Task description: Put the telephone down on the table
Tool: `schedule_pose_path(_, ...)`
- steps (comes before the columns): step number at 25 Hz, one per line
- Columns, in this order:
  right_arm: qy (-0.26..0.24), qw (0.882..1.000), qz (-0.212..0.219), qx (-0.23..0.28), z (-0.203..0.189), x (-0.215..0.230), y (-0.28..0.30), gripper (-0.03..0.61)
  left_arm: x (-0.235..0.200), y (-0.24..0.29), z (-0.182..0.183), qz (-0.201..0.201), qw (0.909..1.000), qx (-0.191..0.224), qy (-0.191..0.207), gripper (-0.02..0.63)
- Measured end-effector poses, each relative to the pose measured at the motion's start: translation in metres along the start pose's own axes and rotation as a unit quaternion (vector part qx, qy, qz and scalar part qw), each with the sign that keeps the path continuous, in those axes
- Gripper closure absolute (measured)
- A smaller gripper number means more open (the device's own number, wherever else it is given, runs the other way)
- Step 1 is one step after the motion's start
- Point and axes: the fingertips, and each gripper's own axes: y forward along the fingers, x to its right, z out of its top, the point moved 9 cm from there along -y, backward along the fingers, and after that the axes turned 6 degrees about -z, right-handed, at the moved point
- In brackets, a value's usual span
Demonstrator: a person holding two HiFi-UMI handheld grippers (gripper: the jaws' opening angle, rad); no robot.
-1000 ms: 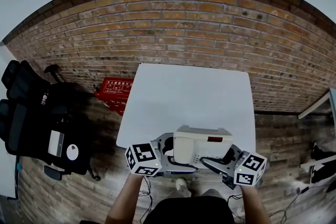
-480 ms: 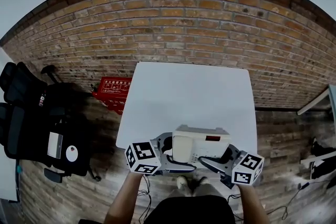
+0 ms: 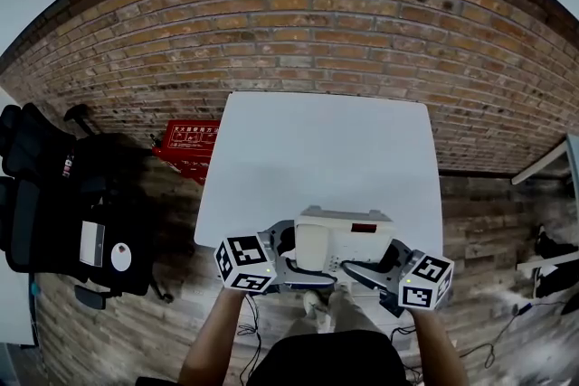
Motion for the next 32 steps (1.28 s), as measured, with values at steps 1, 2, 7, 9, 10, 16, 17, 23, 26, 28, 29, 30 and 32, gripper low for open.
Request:
schedule_pose_path(1,0.002,1.000,0.000,-0.001,-0.002,0.002,0.001,0.314,-0.002,0.001,-0.002,0.000,1.0000,0.002,-0.004,0.130)
schedule_pose_path(2,0.004,1.000,0.000,-0.003,-0.003,0.005,0.002,0.314,-0.005,0.002,-0.004,0.000,1.0000,0.005,-0.009,0.130)
schedule_pose_path(7,0.015,1.000,0.002,-0.015,-0.011,0.020,0.007,0.314,-0.020,0.008,-0.015,-0.001,0.9996,0.003,-0.027,0.130)
schedule_pose_path(9,0.019,1.000,0.001,-0.021,-0.016,0.026,0.009,0.314,-0.026,0.011,-0.021,-0.002,0.9994,-0.001,-0.035,0.130)
schedule_pose_path(10,0.021,1.000,0.000,-0.023,-0.018,0.029,0.010,0.314,-0.030,0.013,-0.024,-0.003,0.9993,-0.002,-0.039,0.130)
schedule_pose_path(16,0.036,0.999,-0.002,-0.035,-0.030,0.050,0.016,0.314,-0.050,0.023,-0.039,-0.004,0.9981,-0.010,-0.061,0.130)
schedule_pose_path(17,0.039,0.999,-0.001,-0.036,-0.033,0.053,0.017,0.314,-0.053,0.024,-0.041,-0.004,0.9978,-0.014,-0.065,0.130)
schedule_pose_path(23,0.058,0.998,-0.002,-0.040,-0.048,0.071,0.028,0.314,-0.073,0.029,-0.057,-0.007,0.9960,-0.024,-0.086,0.130)
schedule_pose_path(26,0.063,0.997,-0.003,-0.044,-0.055,0.078,0.032,0.314,-0.081,0.031,-0.065,-0.008,0.9952,-0.028,-0.093,0.130)
schedule_pose_path(28,0.065,0.997,-0.002,-0.048,-0.060,0.084,0.035,0.314,-0.086,0.034,-0.069,-0.007,0.9946,-0.034,-0.098,0.130)
schedule_pose_path(29,0.067,0.996,-0.001,-0.050,-0.062,0.087,0.036,0.314,-0.089,0.035,-0.071,-0.007,0.9942,-0.037,-0.101,0.130)
schedule_pose_path(30,0.069,0.996,-0.001,-0.052,-0.064,0.089,0.037,0.314,-0.092,0.036,-0.073,-0.007,0.9938,-0.039,-0.104,0.130)
schedule_pose_path(32,0.076,0.996,-0.003,-0.055,-0.068,0.094,0.038,0.314,-0.096,0.039,-0.078,-0.009,0.9927,-0.042,-0.112,0.130)
